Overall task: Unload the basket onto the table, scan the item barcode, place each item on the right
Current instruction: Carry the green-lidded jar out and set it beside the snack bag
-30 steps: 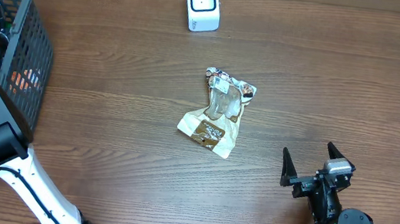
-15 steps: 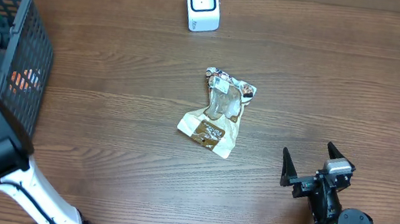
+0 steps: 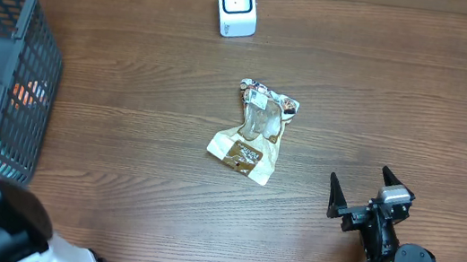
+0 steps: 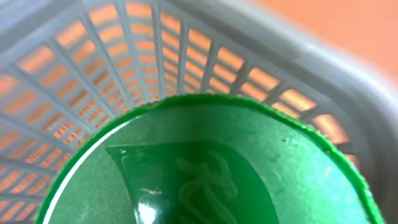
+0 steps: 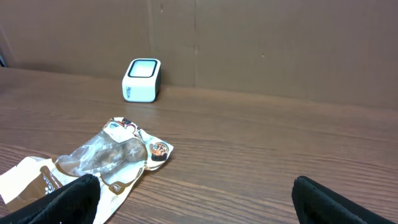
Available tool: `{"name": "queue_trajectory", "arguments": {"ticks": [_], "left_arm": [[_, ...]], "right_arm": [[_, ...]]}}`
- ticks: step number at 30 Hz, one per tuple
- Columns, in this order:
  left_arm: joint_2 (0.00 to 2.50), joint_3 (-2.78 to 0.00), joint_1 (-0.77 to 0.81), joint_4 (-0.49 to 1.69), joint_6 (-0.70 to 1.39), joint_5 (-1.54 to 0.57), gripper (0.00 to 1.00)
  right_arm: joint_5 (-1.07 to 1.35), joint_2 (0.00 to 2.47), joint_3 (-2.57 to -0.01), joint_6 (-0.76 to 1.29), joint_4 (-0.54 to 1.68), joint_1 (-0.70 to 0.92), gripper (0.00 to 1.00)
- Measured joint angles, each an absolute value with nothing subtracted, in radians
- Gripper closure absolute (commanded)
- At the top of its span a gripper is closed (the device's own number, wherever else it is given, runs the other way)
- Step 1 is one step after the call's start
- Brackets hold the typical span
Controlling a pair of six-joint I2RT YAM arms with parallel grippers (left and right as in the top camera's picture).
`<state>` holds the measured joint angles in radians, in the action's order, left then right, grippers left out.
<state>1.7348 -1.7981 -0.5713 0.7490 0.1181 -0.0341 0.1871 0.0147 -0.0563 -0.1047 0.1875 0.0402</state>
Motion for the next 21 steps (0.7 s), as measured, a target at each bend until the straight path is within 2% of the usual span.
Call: {"name": "queue_trajectory", "arguments": {"ticks": [11, 16, 21], "left_arm": [[1.394, -1.797, -0.531, 0.866, 0.180, -0.239, 0.76], [1.338, -1.798, -0.373, 0.971, 0.191, -0.339, 0.77], [1.388, -1.798, -0.113, 1.074, 0.188, -0.318, 0.77]], "right_arm": [[0.187, 0.015, -0.056, -0.105, 0.187, 0.040, 0.00], [0.187, 0.015, -0.056, -0.105, 0.187, 0.040, 0.00], [0.187, 0.015, -0.056, -0.105, 0.187, 0.040, 0.00]]}}
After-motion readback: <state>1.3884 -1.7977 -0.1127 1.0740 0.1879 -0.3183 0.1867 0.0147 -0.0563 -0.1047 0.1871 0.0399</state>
